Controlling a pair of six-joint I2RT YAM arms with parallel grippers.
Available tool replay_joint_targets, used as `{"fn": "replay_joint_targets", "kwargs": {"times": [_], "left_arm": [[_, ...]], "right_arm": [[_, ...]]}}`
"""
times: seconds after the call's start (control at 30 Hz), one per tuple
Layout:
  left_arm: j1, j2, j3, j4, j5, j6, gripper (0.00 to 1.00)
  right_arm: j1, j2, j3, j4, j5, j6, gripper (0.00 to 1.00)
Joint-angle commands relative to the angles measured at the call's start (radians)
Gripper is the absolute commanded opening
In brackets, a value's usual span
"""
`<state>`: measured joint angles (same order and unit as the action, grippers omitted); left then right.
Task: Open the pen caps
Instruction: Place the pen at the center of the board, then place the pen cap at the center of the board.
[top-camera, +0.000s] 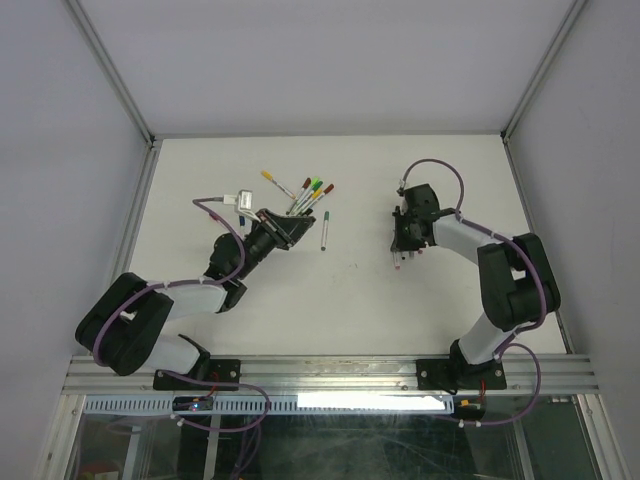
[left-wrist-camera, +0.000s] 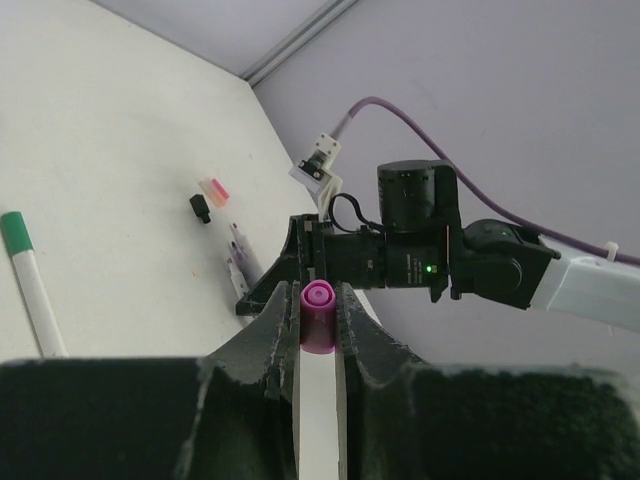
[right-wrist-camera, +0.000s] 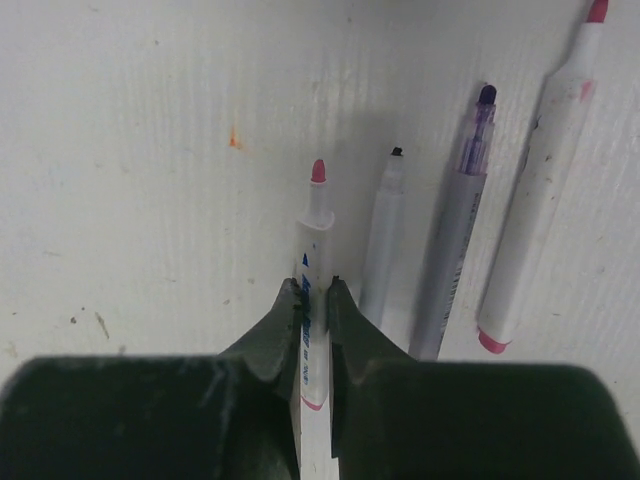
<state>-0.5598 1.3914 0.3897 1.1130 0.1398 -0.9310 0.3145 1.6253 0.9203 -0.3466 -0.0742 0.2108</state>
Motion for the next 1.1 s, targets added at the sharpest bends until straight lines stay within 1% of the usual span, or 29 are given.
{"fn": "replay_joint_targets", "kwargs": {"times": [0.0,0.13,0.17,0.3,0.57,0.77,0.83,0.9,0.93,0.97,1.07], "left_arm": [[-0.041,-0.010,0.016,-0.024,-0.054,0.057,0.00],[-0.061,0.013,0.035,-0.040,-0.061,0.063,0.00],[-0.063,0.020,0.039,-0.044,-0.059,0.064,0.00],[-0.079,0.031,0.062,-0.059,-0.064,0.074,0.00],[-0.111,0.124,0.102,-0.056,-0.065,0.086,0.00],[-0.121,0.244,0.209,-0.092,-0.030,0.112,0.00],[-0.128,0.311,0.274,-0.140,-0.015,0.129,0.00],[-0.137,0.372,0.373,-0.235,-0.016,0.147,0.00],[-0.144,0.402,0.423,-0.305,-0.038,0.153,0.00],[-0.151,0.435,0.489,-0.400,-0.066,0.160,0.00],[-0.174,0.550,0.715,-0.694,-0.120,0.179,0.00]], "right_arm": [[0.012,0.022,0.048,0.032,0.075,-0.007,0.09],[0.016,0.022,0.047,0.034,0.088,-0.023,0.18],[0.016,0.022,0.048,0.034,0.089,-0.026,0.23],[0.017,0.020,0.053,0.027,0.084,-0.032,0.29],[0.017,-0.018,0.063,0.019,0.027,-0.038,0.32],[0.015,-0.122,0.061,0.029,-0.012,-0.080,0.33],[0.007,-0.156,0.059,0.031,-0.035,-0.098,0.32],[-0.010,-0.177,0.062,0.026,-0.095,-0.130,0.32],[-0.026,-0.182,0.074,0.009,-0.146,-0.179,0.32],[-0.040,-0.184,0.085,-0.014,-0.161,-0.210,0.31],[-0.102,-0.176,0.120,-0.078,-0.223,-0.257,0.31]]}}
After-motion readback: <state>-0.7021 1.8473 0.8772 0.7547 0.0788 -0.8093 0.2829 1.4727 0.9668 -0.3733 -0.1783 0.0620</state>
